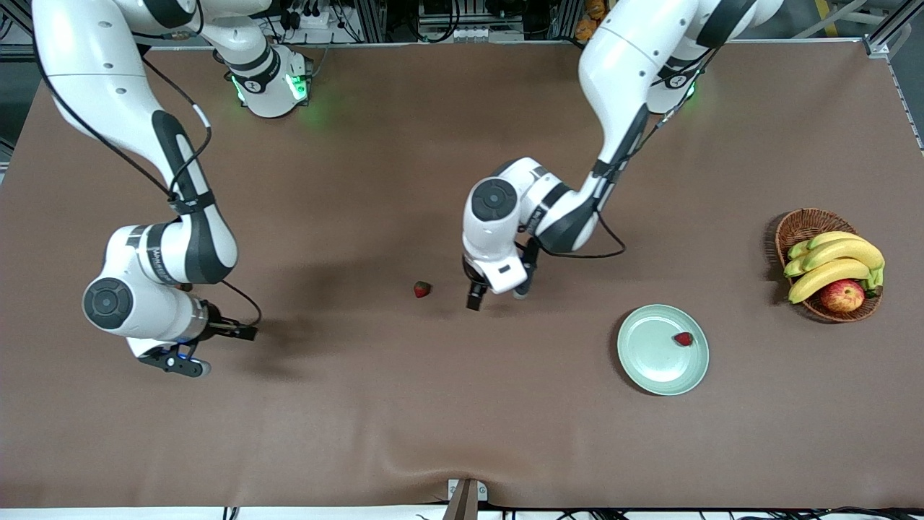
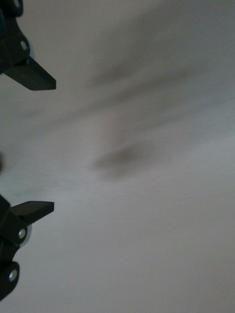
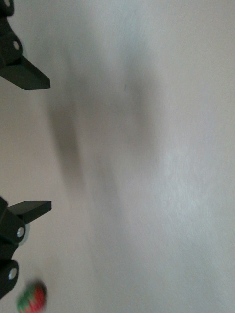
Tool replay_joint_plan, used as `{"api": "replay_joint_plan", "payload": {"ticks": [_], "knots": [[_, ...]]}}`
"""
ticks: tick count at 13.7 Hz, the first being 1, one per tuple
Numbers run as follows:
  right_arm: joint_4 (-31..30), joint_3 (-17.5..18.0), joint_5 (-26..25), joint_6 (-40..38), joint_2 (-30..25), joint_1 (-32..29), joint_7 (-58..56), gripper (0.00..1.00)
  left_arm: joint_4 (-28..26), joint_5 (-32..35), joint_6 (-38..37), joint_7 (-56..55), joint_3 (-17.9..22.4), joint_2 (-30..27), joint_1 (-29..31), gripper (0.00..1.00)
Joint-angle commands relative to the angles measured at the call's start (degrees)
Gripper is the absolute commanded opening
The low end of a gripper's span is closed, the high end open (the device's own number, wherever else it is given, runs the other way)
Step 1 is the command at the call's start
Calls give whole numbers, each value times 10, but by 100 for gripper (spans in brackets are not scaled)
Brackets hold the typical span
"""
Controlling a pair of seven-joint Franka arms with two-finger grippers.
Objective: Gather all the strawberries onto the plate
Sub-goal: 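Pass the second strawberry from the right gripper to the left gripper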
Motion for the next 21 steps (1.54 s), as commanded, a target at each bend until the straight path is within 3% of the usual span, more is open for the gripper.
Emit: {"api": "replay_joint_plan", "payload": {"ticks": [1,7,12,16,19,21], "knots": [[-31,11,-30,6,-15,-44,-66,100,44,34,19,28,25,26,-38,100],[-52,10,-32,9,-7,-107,-198,100,70,172,115,104,28,75,-73,100],[-54,10,-33,7,1,-137,-254,100,96,181,136,261,37,107,-86,100],[-76,10,-33,7,6,-140,-261,100,124,181,164,307,128,150,-161,100],[-79,7,-33,6,6,-146,-287,100,124,182,172,312,141,157,-176,100],[-80,1,-33,1,5,-145,-296,90,125,184,172,327,143,161,-182,100]]}}
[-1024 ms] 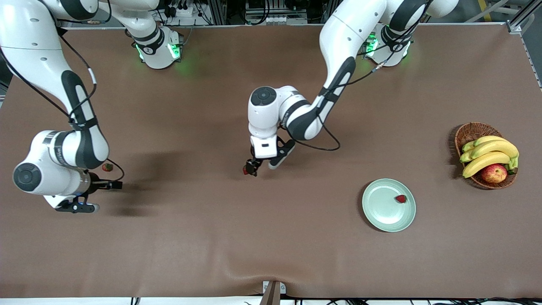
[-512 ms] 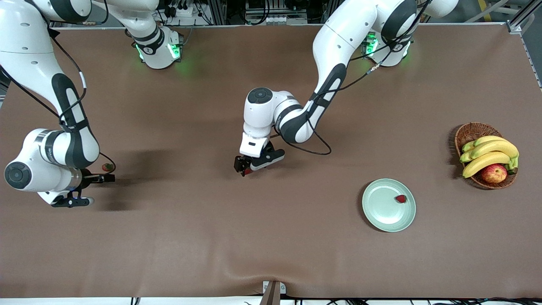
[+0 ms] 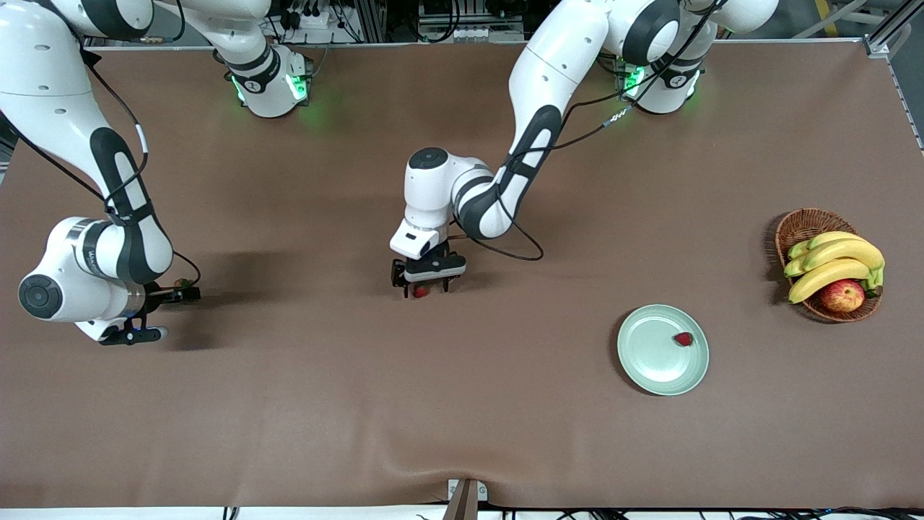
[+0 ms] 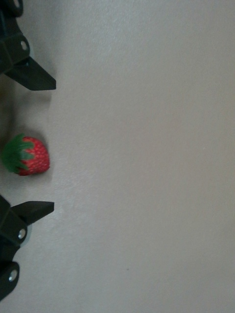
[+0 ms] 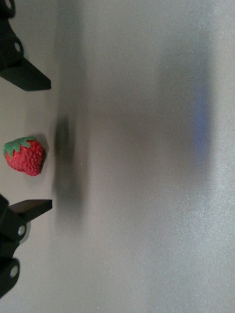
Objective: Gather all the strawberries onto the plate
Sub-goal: 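Pass the second strawberry from the right gripper to the left gripper, then carry the strawberry to the plate while the right gripper grasps the third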
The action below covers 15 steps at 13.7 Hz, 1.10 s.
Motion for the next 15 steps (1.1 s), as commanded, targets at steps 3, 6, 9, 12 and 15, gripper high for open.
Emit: {"api": "replay_joint_plan", "payload": {"ticks": [3,6,9,12,15], "knots": [[-12,2,-12,-8,-6,-12,-22,71,22,13,6,11,34,19,-24,100],[-14,0,-12,-9,-6,-12,-32,65,22,13,6,10,34,19,-26,61],[-14,0,-12,-9,-5,-12,-33,61,22,13,6,9,34,19,-29,37],[-14,0,-12,-8,-5,-12,-33,53,20,12,5,3,33,18,-34,8],[-14,0,-12,-8,-5,-12,-32,41,16,-7,-3,-1,33,5,-30,2]]}}
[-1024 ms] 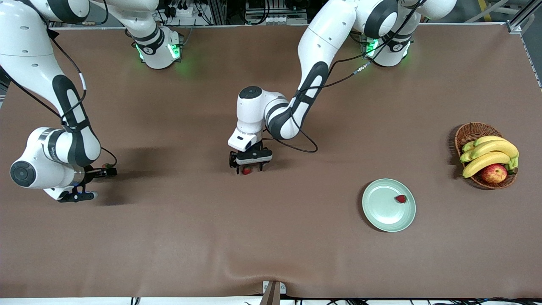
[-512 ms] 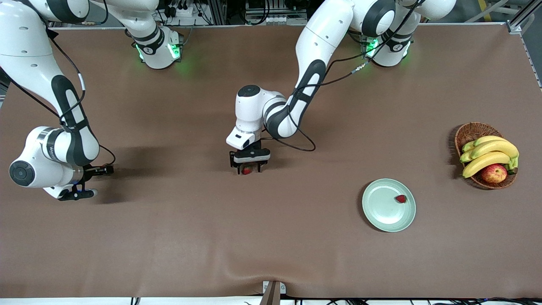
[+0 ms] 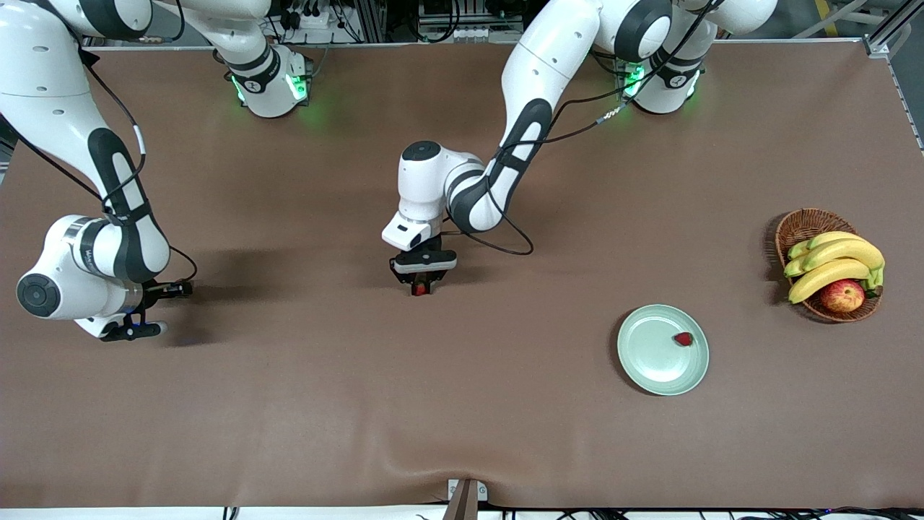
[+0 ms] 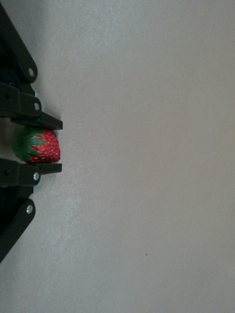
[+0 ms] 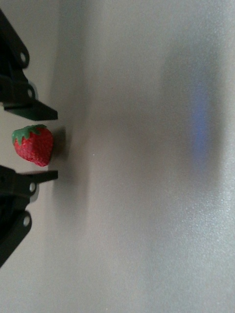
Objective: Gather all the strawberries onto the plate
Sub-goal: 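Carry the strawberry to the plate while the right gripper grasps the third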
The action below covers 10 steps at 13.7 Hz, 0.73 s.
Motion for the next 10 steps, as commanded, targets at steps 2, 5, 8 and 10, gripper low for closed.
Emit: {"api": "replay_joint_plan", "payload": {"ticks": [2,5,8,10], "knots": [[-7,8,-12,1,-5,-11,-8,34,10,-50,-41,-10,11,-30,23,2],[-6,8,-12,-1,-6,-10,-8,23,-2,-92,-122,-1,6,-83,70,2],[0,8,-11,-1,-8,-7,-6,16,-3,-135,-163,-1,4,-111,118,2],[6,8,-11,-5,-11,-5,-6,13,-3,-172,-206,0,4,-128,153,2]]}}
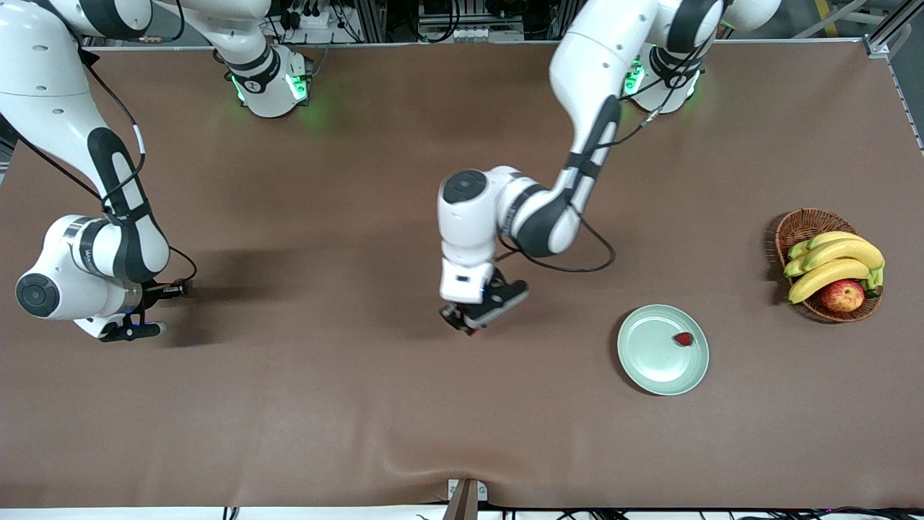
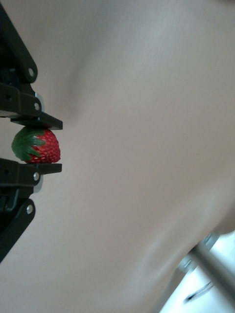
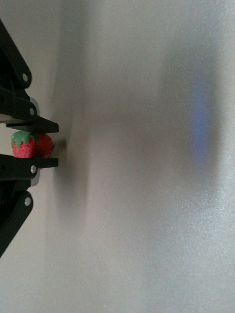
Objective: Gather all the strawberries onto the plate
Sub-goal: 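Carry the strawberry to the plate while the right gripper grasps the third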
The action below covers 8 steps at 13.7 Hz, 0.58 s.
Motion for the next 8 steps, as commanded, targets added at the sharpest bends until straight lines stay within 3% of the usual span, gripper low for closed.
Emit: {"api": "replay_joint_plan", "payload": {"ticks": [1,5,8], "knots": [[8,7,-10,-15,-9,-5,-6,12,-19,-39,-50,3,-8,-32,45,2],[47,8,1,-74,-12,6,2,9,-21,-55,-112,7,-9,-39,131,2],[73,8,49,-113,-27,59,65,9,-28,-73,-133,48,-23,-42,192,2]]}}
